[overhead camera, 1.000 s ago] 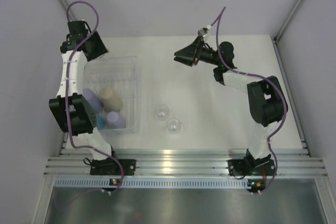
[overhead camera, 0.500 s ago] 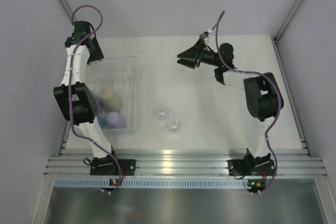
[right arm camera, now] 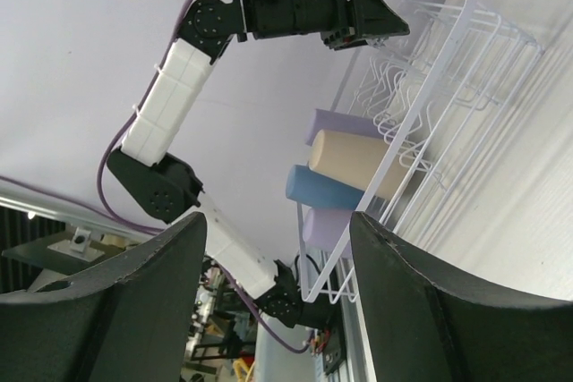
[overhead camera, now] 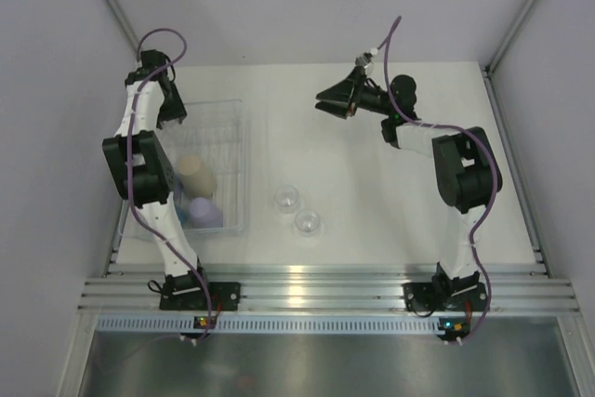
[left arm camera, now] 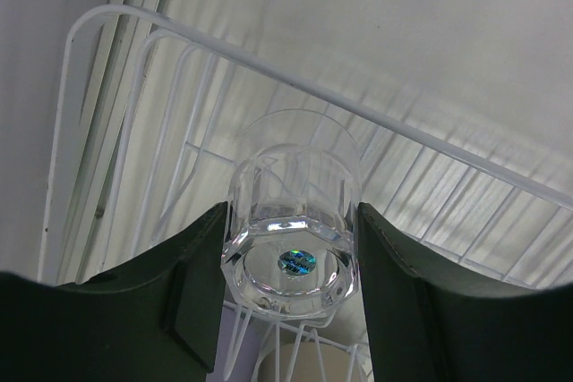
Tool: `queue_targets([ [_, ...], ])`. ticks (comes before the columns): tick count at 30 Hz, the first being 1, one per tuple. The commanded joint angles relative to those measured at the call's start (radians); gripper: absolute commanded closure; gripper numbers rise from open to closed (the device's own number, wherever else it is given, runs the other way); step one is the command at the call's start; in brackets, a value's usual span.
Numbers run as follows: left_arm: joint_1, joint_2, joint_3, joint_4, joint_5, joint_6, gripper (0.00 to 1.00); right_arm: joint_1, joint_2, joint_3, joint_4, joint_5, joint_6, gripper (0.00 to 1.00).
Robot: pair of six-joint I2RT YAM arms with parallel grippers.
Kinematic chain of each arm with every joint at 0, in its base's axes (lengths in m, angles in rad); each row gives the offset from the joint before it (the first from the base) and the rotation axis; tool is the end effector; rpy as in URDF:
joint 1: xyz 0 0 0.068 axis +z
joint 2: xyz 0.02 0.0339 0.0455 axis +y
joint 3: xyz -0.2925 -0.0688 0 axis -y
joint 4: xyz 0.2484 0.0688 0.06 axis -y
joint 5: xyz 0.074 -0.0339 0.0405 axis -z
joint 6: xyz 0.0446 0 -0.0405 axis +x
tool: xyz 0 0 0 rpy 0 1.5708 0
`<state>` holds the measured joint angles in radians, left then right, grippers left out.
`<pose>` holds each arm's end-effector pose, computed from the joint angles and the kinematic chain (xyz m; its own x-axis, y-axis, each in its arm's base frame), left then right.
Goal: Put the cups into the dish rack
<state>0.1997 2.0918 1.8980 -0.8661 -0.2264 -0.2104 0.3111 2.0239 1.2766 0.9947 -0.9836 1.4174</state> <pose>0.4668 0.1047 0.2758 -0.7733 -0.3642 -0.5191 -0.4728 0.8766 0.0894 0.4330 0.1782 0.2758 -0.8914 0.2885 -0.3496 -0.3737 -0.0312 0.9270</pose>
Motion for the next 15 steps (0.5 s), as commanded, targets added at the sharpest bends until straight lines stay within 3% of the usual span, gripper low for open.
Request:
queue_targets([
  [1,0.015,0.016,0.042,0.009,-0.019,0.008,1.0,-0.014,-0.004,0.006,0.076,-0.004,-0.011,0.35],
  [12,0.024,0.059,0.015,0.007,-0.034,-0.003,1.0,-0.014,-0.033,-0.033,0.065,-0.006,-0.032,0.35],
  [15,0.024,0.057,0.01,0.007,-0.044,-0.012,0.66,-0.015,-0.042,-0.043,0.055,-0.004,-0.044,0.35],
])
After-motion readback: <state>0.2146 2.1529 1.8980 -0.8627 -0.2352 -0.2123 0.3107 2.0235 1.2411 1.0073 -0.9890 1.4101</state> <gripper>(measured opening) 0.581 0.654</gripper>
